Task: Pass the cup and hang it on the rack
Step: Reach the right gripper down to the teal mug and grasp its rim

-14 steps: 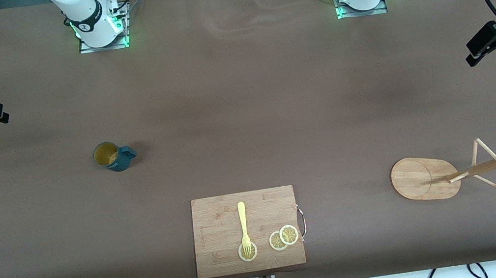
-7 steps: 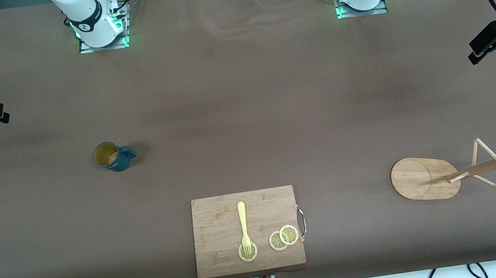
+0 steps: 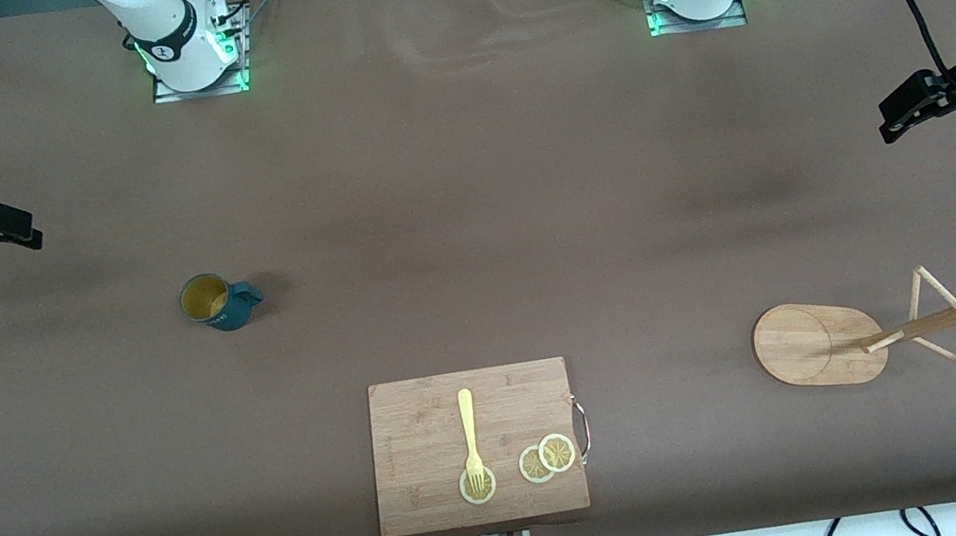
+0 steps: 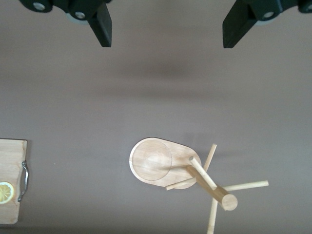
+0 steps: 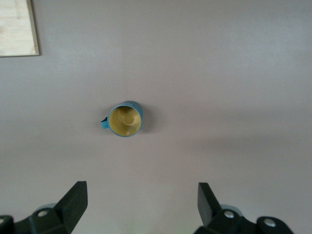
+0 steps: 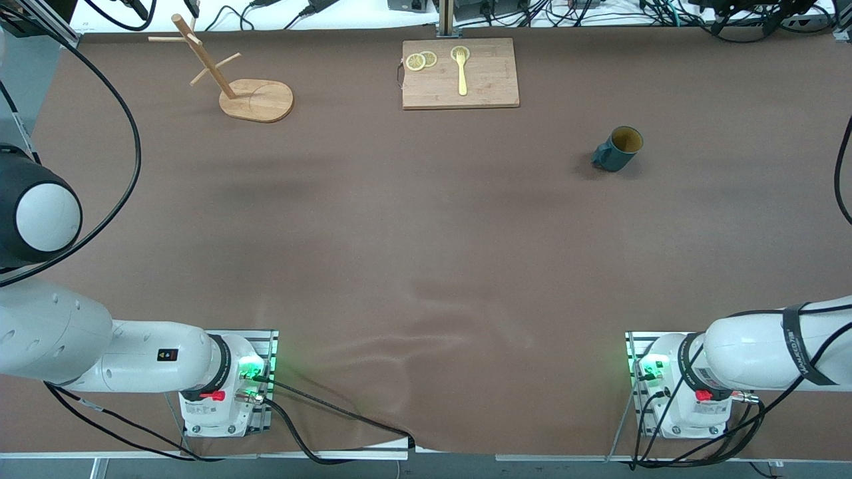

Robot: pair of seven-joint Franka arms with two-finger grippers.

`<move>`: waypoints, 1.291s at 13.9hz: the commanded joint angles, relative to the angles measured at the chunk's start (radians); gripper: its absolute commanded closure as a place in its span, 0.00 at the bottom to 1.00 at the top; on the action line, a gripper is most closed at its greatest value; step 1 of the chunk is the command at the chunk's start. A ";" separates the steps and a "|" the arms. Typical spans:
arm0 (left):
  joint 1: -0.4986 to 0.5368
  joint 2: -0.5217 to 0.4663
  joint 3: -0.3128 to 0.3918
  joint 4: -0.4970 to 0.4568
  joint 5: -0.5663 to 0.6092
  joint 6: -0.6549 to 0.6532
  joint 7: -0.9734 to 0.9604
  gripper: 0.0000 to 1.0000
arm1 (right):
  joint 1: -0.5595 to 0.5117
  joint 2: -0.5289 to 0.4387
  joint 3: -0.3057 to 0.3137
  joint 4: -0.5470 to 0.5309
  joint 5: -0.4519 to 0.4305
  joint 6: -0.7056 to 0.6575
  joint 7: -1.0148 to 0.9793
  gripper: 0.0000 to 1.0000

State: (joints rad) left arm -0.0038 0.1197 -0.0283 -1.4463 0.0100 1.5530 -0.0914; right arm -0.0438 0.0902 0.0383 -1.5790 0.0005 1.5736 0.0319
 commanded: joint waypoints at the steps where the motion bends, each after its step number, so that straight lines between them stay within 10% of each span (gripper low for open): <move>1: 0.004 -0.003 -0.004 0.023 -0.019 -0.053 0.042 0.00 | -0.001 0.110 0.002 0.036 0.002 0.026 -0.007 0.00; 8: 0.007 0.048 -0.002 0.027 -0.021 -0.025 0.061 0.00 | 0.082 0.339 -0.001 -0.011 -0.002 0.156 0.010 0.00; 18: 0.022 0.052 0.001 0.026 -0.024 -0.025 0.056 0.00 | 0.082 0.164 -0.006 -0.542 -0.007 0.684 -0.006 0.00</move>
State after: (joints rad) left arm 0.0073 0.1633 -0.0266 -1.4438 0.0060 1.5326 -0.0542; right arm 0.0422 0.3178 0.0334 -2.0107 0.0012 2.1790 0.0366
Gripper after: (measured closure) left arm 0.000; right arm 0.000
